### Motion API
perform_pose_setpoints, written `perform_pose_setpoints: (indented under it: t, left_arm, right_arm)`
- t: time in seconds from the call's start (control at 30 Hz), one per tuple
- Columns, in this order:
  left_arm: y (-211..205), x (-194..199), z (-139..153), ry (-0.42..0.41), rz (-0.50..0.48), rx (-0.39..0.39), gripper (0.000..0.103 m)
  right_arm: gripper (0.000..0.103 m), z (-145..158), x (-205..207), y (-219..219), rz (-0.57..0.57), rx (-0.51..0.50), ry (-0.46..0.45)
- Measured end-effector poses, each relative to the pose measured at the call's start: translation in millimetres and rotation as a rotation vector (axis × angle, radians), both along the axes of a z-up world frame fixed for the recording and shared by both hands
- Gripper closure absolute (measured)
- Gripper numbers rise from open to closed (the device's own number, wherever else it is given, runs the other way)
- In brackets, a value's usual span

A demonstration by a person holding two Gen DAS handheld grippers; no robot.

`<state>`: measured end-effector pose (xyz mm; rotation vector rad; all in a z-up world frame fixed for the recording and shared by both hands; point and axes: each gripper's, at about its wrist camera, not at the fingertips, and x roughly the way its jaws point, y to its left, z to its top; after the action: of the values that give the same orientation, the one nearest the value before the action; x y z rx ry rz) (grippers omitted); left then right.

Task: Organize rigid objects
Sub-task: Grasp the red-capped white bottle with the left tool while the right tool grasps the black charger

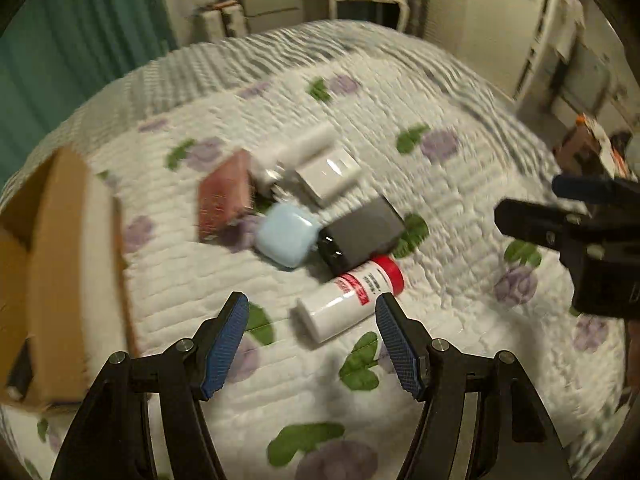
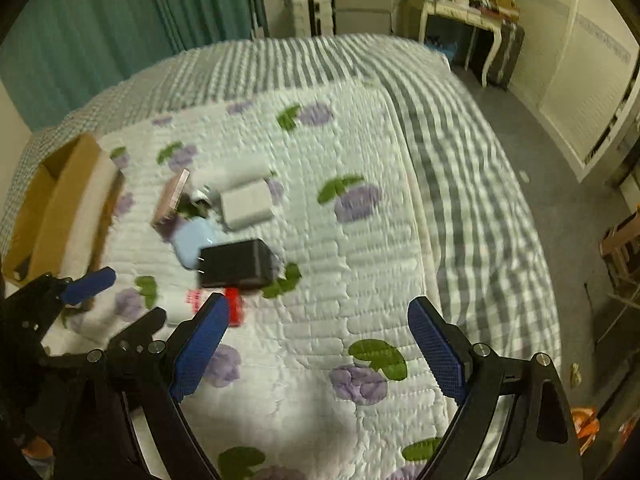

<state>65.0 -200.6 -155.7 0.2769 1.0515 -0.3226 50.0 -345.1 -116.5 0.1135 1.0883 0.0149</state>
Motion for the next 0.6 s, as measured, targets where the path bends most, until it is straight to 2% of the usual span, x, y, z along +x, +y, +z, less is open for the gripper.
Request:
perform_pose_setpoints:
  t: [0.13, 0.17, 0.23, 0.33, 0.43, 0.53, 0.6]
  left_arm:
    - [-14, 8, -21, 0.030, -0.085, -0.028, 0.034]
    - [-18, 9, -27, 0.058, -0.098, 0.003, 0.034]
    - [-25, 12, -37, 0.052, -0.133, 0.022, 0.034]
    - [-29, 17, -43, 0.063, -0.162, -0.014, 0.034]
    - [-32, 17, -47, 0.050, -0.189, -0.018, 0.034]
    - [-31, 19, -50, 0.057, -0.210, -0.024, 0.038]
    - [-29, 15, -52, 0.073, -0.226, -0.015, 0.048]
  right_arm:
    - [0.012, -23, 10, -8, -0.025, 0.008, 0.047]
    - [0.012, -29, 12, -9, -0.033, 0.008, 0.059]
    - [0.012, -37, 15, -12, -0.042, 0.014, 0.075]
    - [0.012, -45, 16, -14, -0.050, 0.015, 0.087]
    - [0.012, -51, 16, -15, -0.054, 0.012, 0.100]
    - [0.012, -52, 17, -13, -0.055, 0.008, 0.105]
    - [0.012, -51, 16, -12, -0.053, 0.010, 0.105]
